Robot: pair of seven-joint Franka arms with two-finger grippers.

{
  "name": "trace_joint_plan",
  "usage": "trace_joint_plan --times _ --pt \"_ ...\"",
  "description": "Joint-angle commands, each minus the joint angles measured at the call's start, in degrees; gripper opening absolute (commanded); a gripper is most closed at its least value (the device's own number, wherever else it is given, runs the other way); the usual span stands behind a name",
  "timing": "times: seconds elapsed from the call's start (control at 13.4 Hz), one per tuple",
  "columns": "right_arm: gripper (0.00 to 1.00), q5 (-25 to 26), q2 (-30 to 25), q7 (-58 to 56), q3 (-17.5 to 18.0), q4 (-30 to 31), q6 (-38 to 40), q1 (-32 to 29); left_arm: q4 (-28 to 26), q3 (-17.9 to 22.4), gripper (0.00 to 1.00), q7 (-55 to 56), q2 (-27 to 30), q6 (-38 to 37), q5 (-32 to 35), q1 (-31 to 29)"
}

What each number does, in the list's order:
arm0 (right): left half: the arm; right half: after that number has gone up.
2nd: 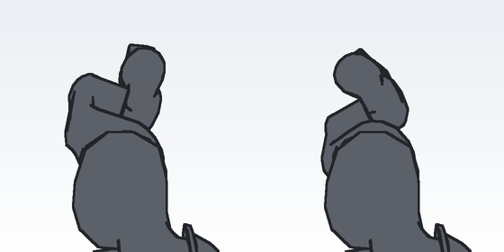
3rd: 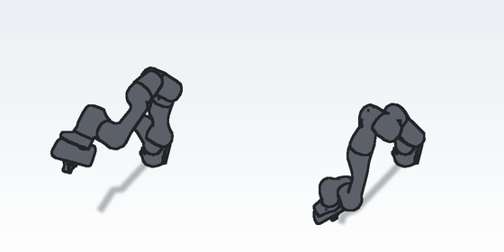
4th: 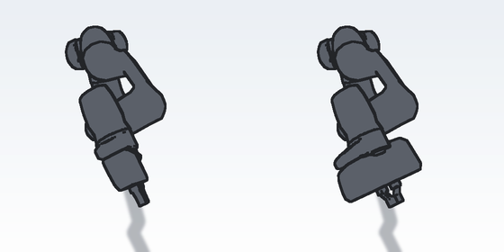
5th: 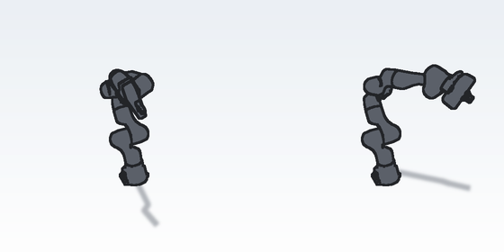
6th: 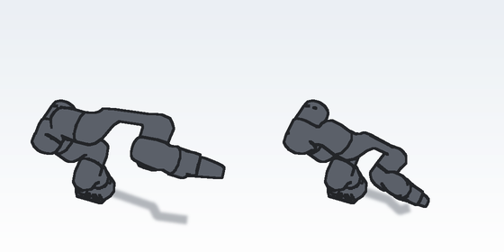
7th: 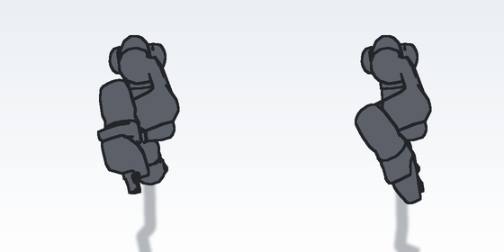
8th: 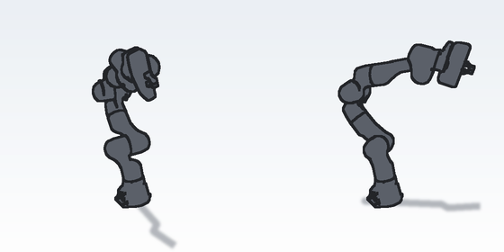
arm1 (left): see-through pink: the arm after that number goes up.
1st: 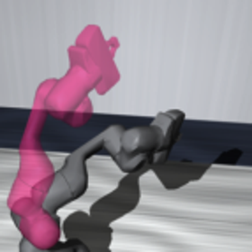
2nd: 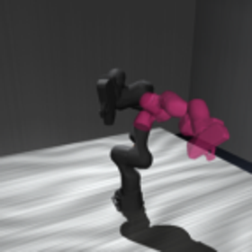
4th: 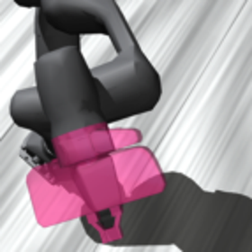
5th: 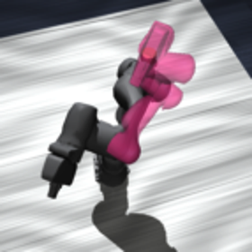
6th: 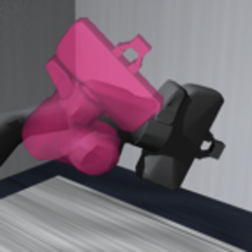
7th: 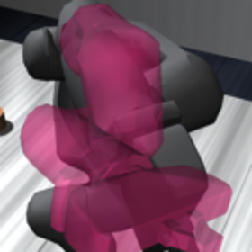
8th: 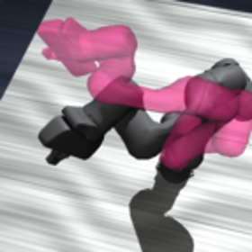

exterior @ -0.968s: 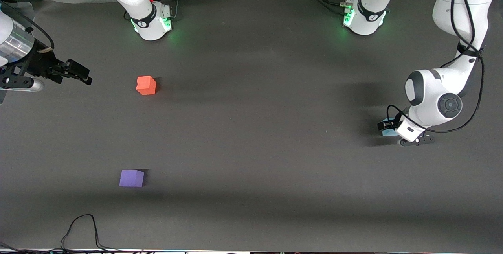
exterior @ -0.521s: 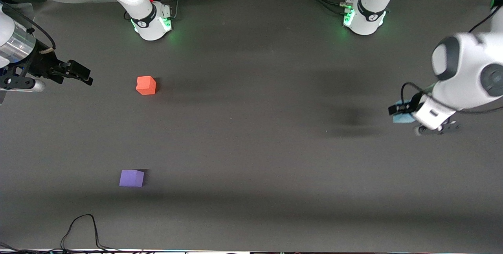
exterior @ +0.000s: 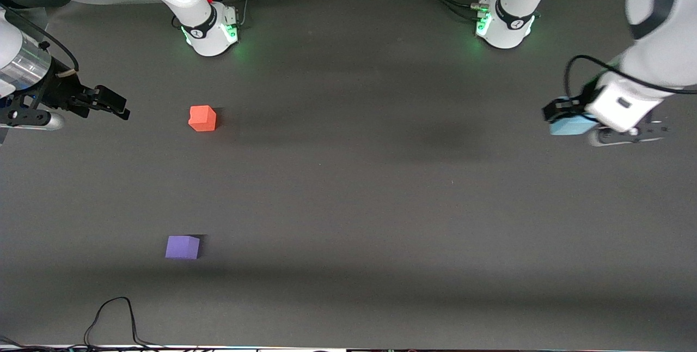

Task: Place blue block between orange and purple blocks
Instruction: 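Lift the blue block with the left gripper and carry it toward the table middle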

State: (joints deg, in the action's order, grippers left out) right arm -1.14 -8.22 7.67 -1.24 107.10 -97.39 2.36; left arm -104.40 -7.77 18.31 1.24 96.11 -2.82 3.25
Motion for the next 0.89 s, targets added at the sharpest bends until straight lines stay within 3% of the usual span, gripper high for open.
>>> trace_joint_plan --times 0.0,0.07,0.22,0.45,0.82 --pt "1.0 -0.7 -1.0 -0.4 0.0 1.5 0.1 -0.4 10.0 -9.5 0.17 16.1 -9.1 0.0 0.0 1.9" --pt "1.0 -0.7 -1.2 -0.4 -0.1 1.9 0.2 -0.4 15.5 -12.5 0.17 24.0 -14.7 0.2 0.5 4.1" --pt "1.0 -0.7 -1.3 -0.4 -0.9 2.5 0.2 -0.5 24.6 -13.5 0.18 35.8 -25.6 2.9 4.5 13.3" --pt "1.0 -0.7 -1.4 -0.4 -1.0 2.4 0.2 -0.6 26.4 -13.4 0.17 45.1 -35.2 14.9 6.2 22.0" --pt "1.0 -0.7 -1.0 -0.5 -1.0 2.4 -0.6 -0.7 26.6 -11.8 0.17 47.8 -46.9 28.4 10.6 29.6"
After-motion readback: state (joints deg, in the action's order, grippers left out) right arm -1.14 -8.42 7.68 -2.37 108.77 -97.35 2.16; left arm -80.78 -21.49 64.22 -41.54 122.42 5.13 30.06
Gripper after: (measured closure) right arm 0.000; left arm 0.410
